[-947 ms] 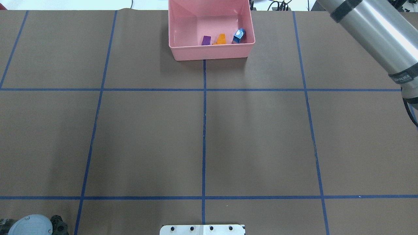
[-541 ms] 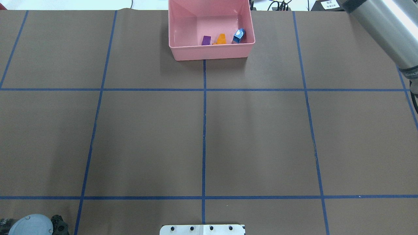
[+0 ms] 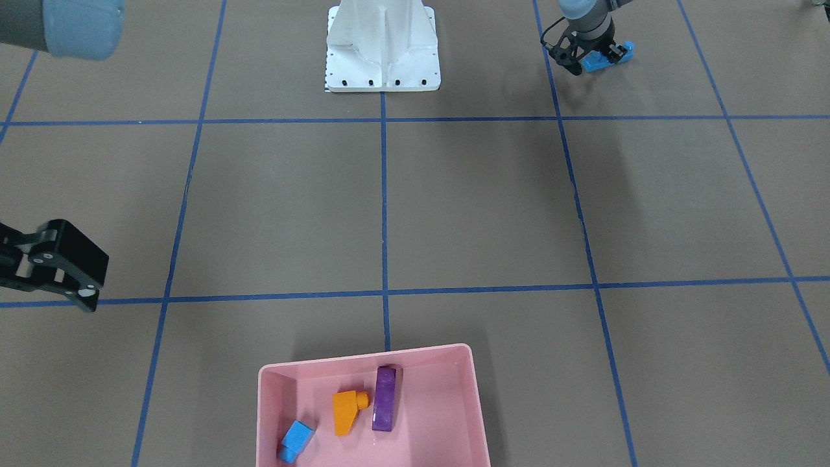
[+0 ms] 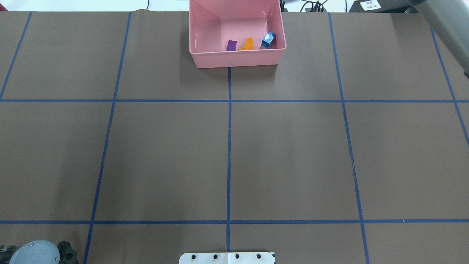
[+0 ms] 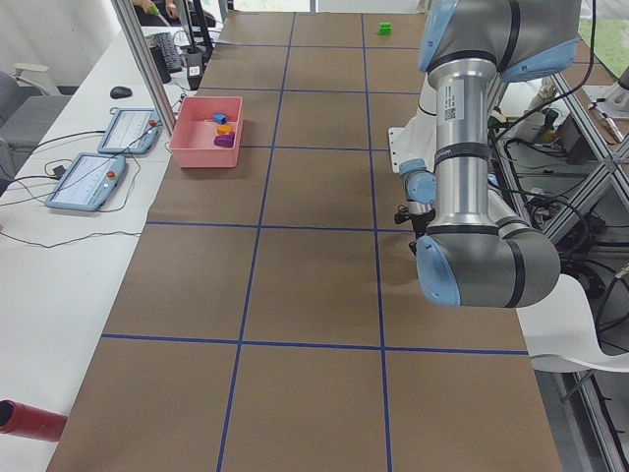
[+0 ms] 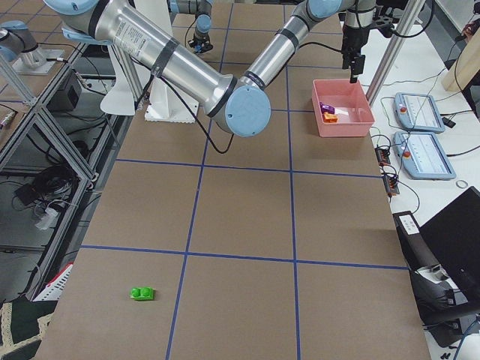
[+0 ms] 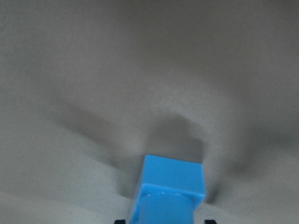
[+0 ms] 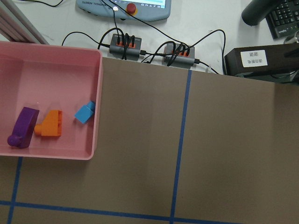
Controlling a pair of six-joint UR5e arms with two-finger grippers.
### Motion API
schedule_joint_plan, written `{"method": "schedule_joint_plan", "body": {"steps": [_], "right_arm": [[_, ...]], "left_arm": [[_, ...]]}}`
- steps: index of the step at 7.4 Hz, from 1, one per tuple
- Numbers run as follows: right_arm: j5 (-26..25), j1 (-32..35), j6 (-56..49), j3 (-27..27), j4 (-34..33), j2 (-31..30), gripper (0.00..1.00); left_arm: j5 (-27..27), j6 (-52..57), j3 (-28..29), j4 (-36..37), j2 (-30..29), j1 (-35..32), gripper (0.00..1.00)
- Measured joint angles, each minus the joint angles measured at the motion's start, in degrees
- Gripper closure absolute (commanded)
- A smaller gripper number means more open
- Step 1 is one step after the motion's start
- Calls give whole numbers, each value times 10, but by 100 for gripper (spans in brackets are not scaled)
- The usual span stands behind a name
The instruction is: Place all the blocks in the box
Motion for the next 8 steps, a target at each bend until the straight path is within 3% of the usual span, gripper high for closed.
{"method": "schedule_joint_plan", "body": {"steps": [2,5,8], "right_arm": [[0,22,-48,47,-53,-23,0],[0,36,-71,70,-77,-37,0],[0,48,-104,94,-90,-68,0]], "left_arm": [[-2,-8,-30,3,16,-5,100],[-4,-33,-64,16,21,-15,100],[-67,-85,-127,51,-10,-38,100]]}}
